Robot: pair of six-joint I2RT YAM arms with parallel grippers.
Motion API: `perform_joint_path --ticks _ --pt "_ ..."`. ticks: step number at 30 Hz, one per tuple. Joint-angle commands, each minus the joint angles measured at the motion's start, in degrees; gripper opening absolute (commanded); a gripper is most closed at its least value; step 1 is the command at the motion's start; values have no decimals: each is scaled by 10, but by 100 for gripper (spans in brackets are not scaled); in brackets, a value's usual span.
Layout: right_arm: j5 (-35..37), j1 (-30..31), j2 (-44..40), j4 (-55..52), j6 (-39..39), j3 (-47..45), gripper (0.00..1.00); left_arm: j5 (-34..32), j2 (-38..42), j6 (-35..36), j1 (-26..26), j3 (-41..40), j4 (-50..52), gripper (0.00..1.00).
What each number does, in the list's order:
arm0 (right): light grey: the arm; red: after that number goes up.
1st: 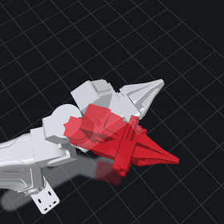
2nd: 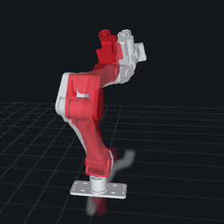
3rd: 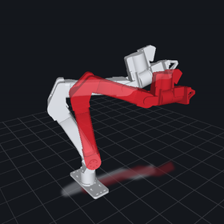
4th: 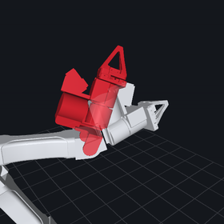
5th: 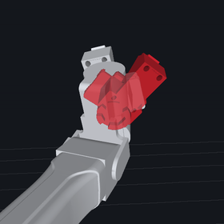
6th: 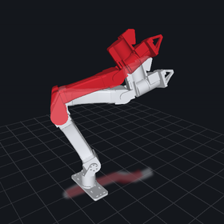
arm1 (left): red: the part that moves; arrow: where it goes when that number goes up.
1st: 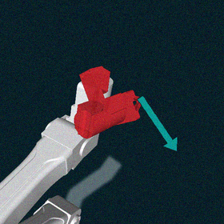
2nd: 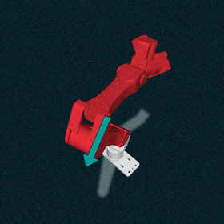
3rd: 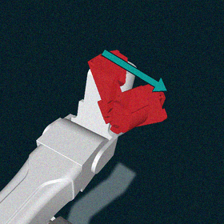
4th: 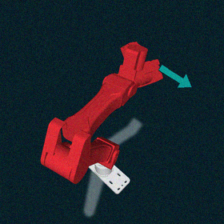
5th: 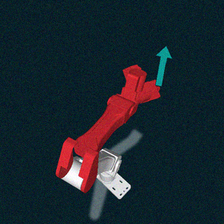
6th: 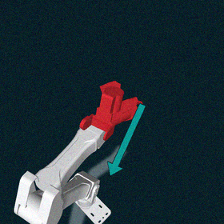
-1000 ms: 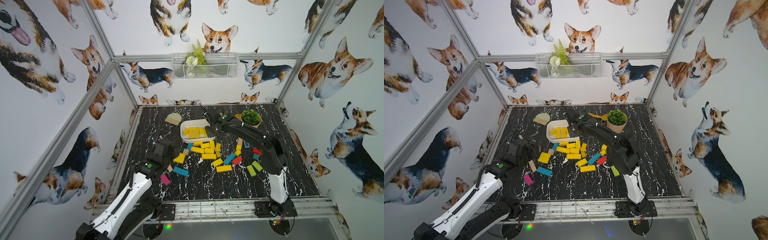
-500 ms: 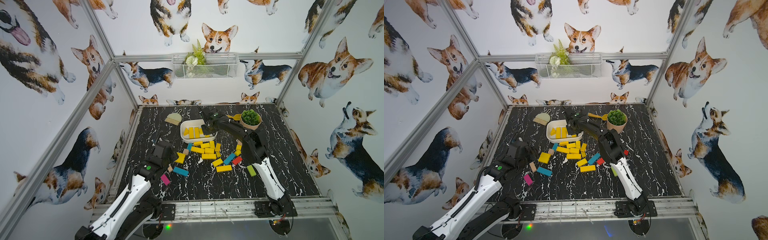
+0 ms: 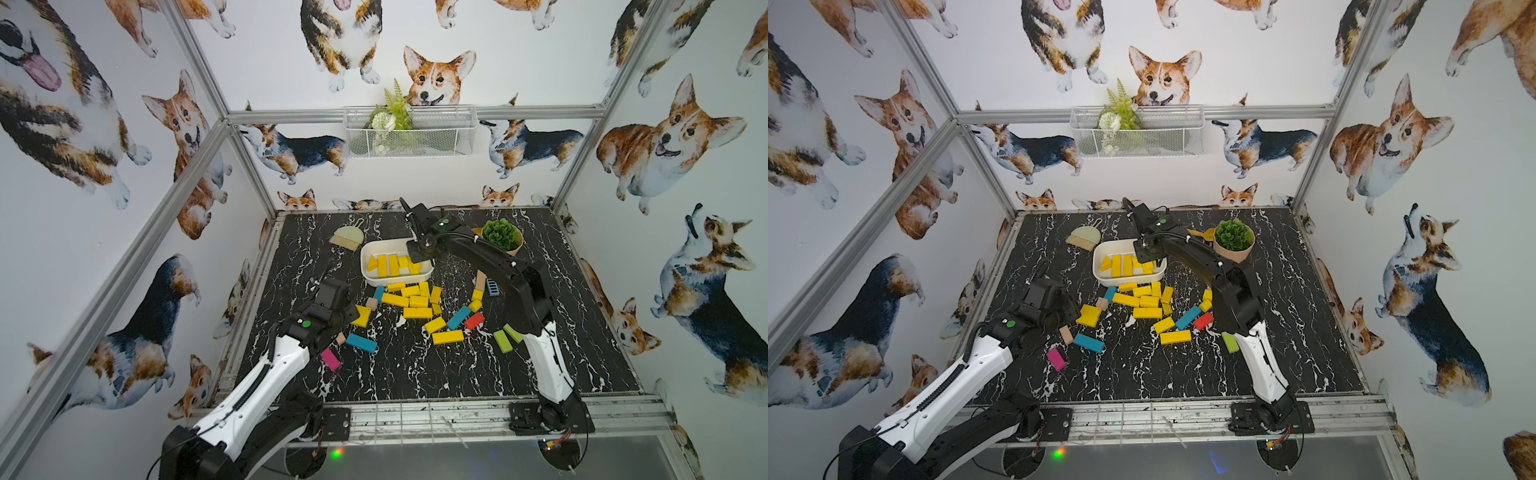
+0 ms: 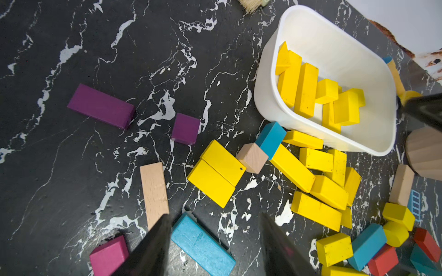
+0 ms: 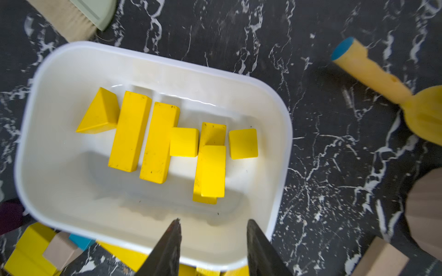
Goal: Pick out the yellow building blocks
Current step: Place the building block in the storage box, then pick up the building block from the center of the board.
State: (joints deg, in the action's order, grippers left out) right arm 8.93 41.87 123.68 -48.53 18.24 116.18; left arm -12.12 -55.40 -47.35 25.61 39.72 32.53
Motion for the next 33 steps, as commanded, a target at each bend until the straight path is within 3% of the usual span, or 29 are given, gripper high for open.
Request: perform_joint_path --ticks 1,8,12,15,19,33 --pt "1 9 -68 31 -11 -67 47 1 -16 7 -1 5 -15 62" --pt "-26 54 -231 84 -7 -307 47 13 -66 23 -3 19 -39 62" --pt "-15 95 -289 63 -39 -403 47 5 -83 41 -6 37 -43 62" --pt "-55 122 -320 38 -92 -450 50 0 -95 52 -9 51 -51 62" --pt "-52 151 -315 -17 -152 -466 55 2 -106 60 -14 67 -56 62" --pt "-29 163 -207 -5 -198 -478 60 19 -59 50 -16 41 -58 62"
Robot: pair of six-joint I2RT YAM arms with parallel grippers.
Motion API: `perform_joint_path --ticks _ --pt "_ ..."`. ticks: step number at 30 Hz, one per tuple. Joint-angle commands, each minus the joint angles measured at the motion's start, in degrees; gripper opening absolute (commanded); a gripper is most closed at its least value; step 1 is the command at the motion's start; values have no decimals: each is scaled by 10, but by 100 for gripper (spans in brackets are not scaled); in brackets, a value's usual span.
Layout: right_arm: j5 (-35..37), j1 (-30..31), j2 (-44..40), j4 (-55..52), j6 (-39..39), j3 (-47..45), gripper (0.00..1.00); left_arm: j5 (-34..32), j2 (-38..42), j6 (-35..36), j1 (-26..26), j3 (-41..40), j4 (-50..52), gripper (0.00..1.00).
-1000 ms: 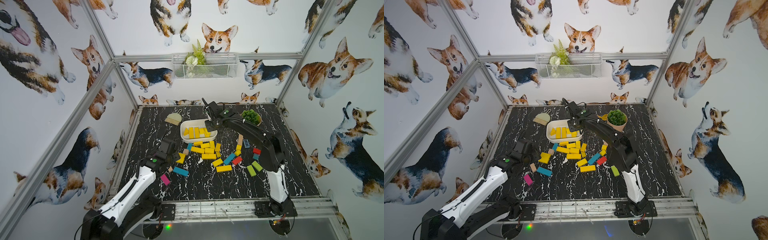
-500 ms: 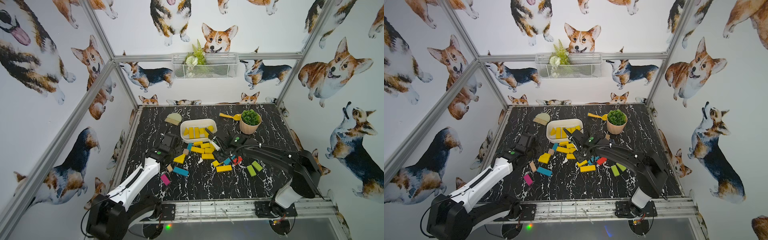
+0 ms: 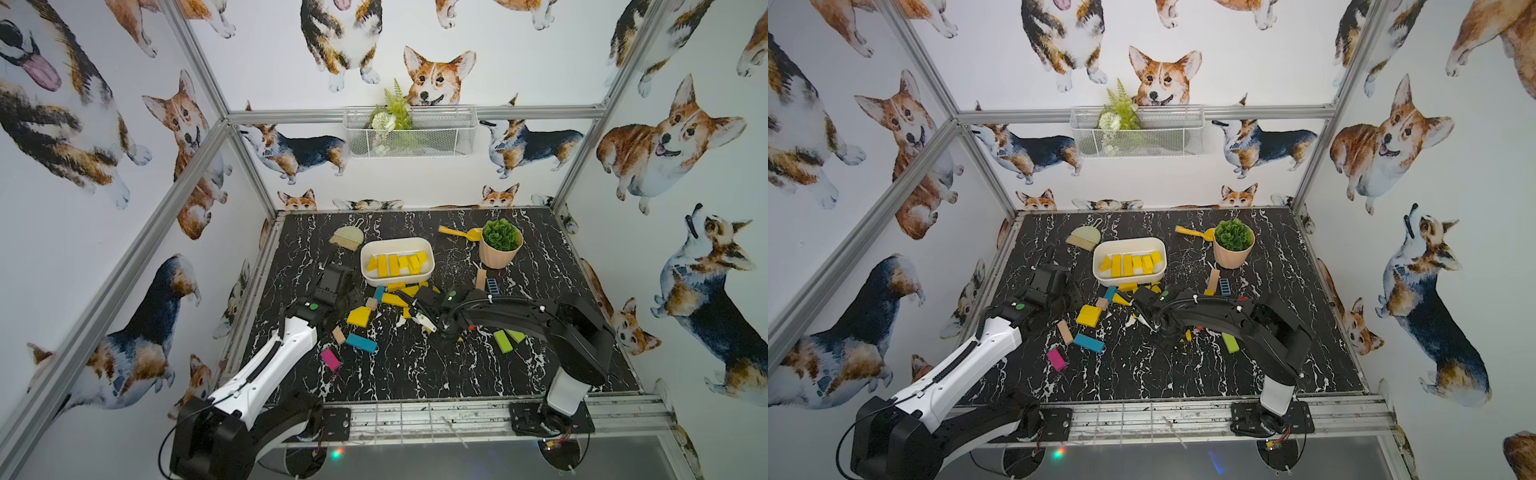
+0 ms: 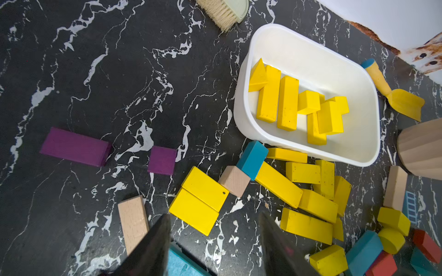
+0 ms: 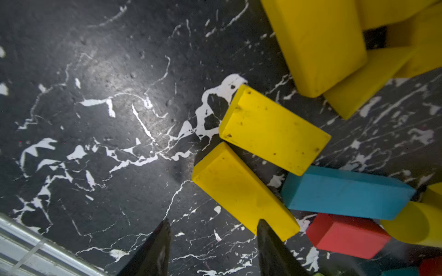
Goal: Pick out the yellow building blocks
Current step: Pick up the building block from the center of the board.
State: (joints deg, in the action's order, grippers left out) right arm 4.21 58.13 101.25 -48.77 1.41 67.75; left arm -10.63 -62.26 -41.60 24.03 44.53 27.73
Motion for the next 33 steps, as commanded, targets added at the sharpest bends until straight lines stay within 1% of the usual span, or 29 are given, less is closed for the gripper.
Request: perform_joint_path --ticks 1,8,13,22,27,33 --pt "21 1 23 0 -34 7 60 5 10 -9 -1 -10 -11 62" --pt "43 1 41 8 -48 13 59 4 15 -9 -2 -15 -12 62" --pt "46 1 36 16 -55 16 59 3 18 -9 -3 -18 -13 62" --pt "38 -3 61 25 -67 16 56 2 24 -7 -5 -21 -9 62" --pt "36 -3 60 22 -61 13 51 0 30 -6 -8 -23 -7 62" --pt "46 -3 54 28 -52 8 40 3 26 -5 -9 -21 -10 62"
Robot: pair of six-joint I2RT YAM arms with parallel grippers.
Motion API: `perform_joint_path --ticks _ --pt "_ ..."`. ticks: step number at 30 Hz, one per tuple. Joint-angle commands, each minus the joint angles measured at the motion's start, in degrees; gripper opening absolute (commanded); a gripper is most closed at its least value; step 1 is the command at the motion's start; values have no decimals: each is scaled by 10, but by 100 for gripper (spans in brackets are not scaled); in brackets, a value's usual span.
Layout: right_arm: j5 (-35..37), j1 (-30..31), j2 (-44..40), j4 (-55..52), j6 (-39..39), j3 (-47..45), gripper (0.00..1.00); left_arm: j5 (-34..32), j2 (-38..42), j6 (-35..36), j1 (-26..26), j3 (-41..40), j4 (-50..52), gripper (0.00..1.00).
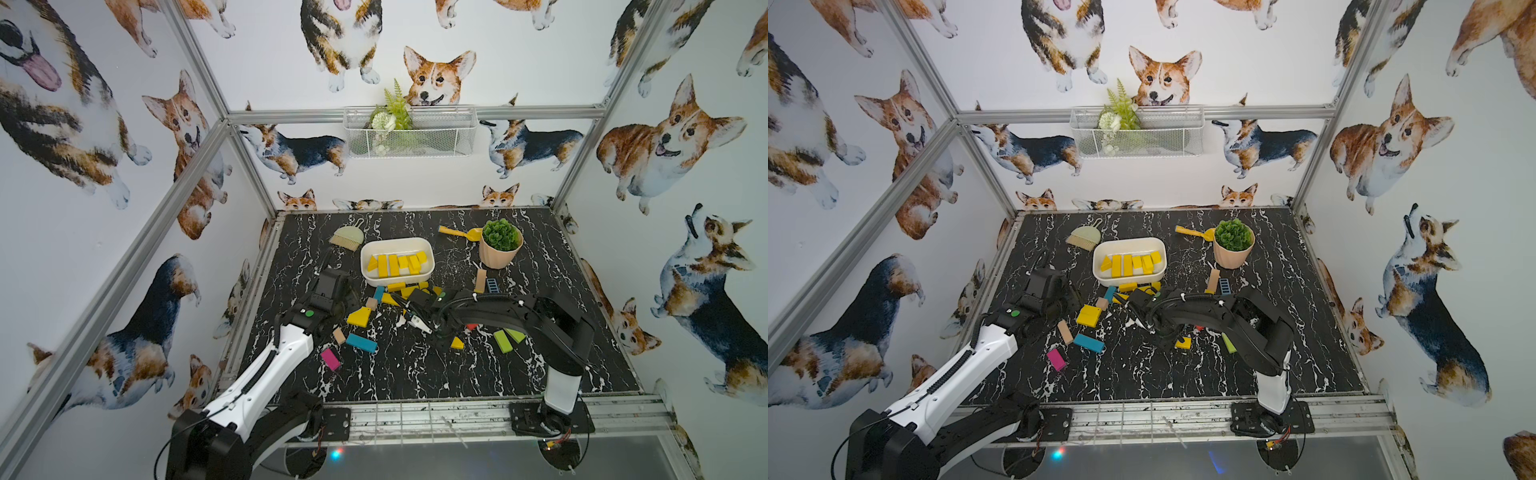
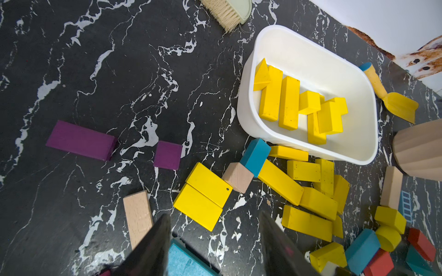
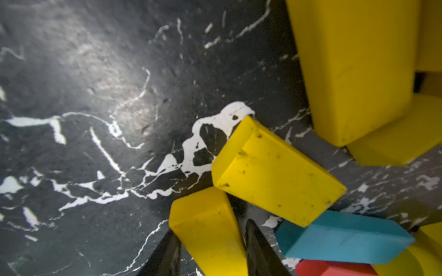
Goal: Pick out the yellow building blocks
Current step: Pick up the building block from the center of the board, then place the building block in the storage box.
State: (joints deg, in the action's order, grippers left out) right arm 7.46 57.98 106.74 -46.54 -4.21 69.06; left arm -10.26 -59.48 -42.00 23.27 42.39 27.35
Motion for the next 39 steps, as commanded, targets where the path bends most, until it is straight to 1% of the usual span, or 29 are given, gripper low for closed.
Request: perform_joint_path --ticks 1,7,13,18,22,28,31,35,39 --pt "18 -1 -1 7 5 -5 38 0 -4 -1 -1 0 -8 62" --pt "25 -1 -7 4 9 0 29 8 -15 -4 -2 0 -15 62" --pt "3 -1 -71 18 22 0 22 8 -10 -9 -4 -8 -17 62" --pt "-3 -10 -124 47 54 20 19 10 2 -20 -4 -28 -24 62" --pt "-3 -31 -131 86 102 62 20 13 8 -26 -5 -41 -29 62" --pt "48 -74 -67 94 188 168 19 22 22 -32 -6 -56 -30 62" --pt "56 -100 -15 75 224 238 19 21 36 -34 -6 -68 -30 62" --pt "55 -129 70 40 257 343 19 25 49 -39 -6 -86 -34 62" --pt "61 -154 150 13 263 441 19 28 57 -42 -6 -94 -34 62"
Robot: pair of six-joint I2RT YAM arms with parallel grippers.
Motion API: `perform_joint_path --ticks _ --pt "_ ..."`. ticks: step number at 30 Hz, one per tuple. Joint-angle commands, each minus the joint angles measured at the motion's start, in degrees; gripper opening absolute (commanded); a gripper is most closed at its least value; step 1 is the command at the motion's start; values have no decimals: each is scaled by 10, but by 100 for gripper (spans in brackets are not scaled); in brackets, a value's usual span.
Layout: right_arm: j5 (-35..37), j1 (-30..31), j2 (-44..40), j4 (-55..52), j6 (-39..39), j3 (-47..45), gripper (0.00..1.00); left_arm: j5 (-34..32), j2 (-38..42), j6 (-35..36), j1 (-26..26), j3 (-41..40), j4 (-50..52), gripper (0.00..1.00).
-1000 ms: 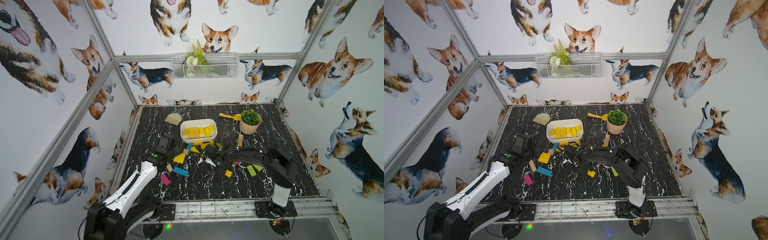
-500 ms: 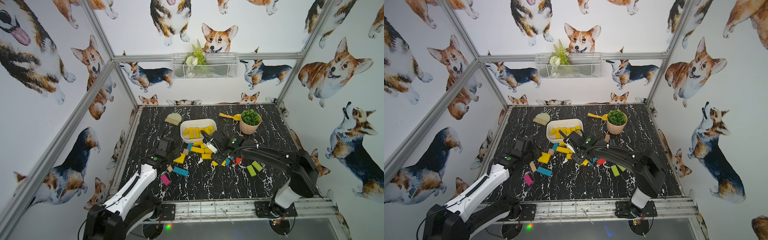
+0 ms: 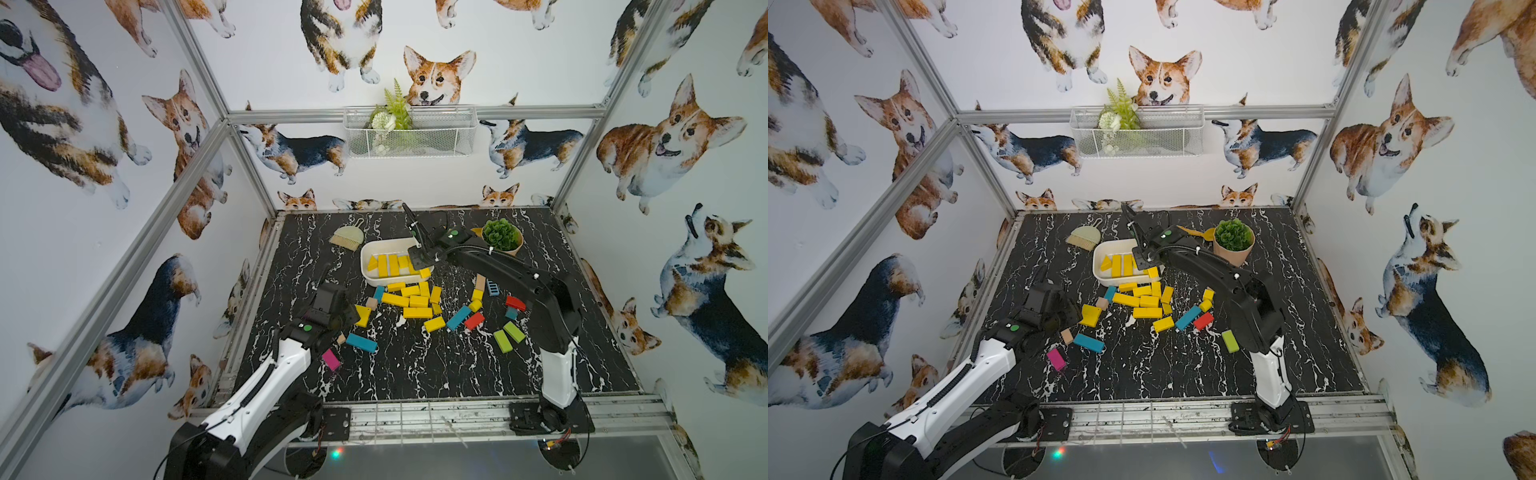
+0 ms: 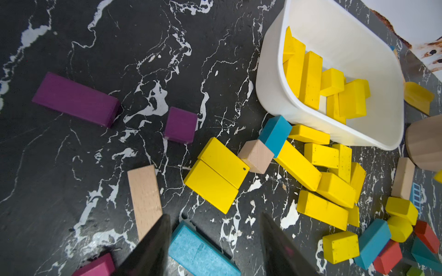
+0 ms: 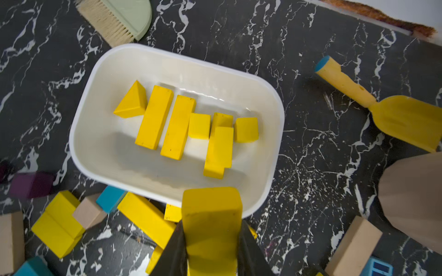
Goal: Pick out the yellow building blocks
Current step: Place the building block in the storage box.
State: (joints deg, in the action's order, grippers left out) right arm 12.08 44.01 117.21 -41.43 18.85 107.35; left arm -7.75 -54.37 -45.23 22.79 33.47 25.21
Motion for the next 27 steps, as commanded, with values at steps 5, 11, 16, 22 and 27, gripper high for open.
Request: perform_joint_path --ticks 5,11,16,22,27 --pt "27 -40 139 -72 30 173 18 -1 16 -8 -1 -9 -10 62" --pt "37 -49 194 -65 29 205 18 -6 18 -5 -1 -14 -11 62" --pt "30 -49 210 -59 34 194 20 -7 13 -5 -1 -15 -13 62" --pt "24 -49 188 -41 40 164 40 -24 -7 -16 -1 -6 2 62" --pt "17 -45 124 -10 27 123 48 -34 -37 -42 -1 14 23 62"
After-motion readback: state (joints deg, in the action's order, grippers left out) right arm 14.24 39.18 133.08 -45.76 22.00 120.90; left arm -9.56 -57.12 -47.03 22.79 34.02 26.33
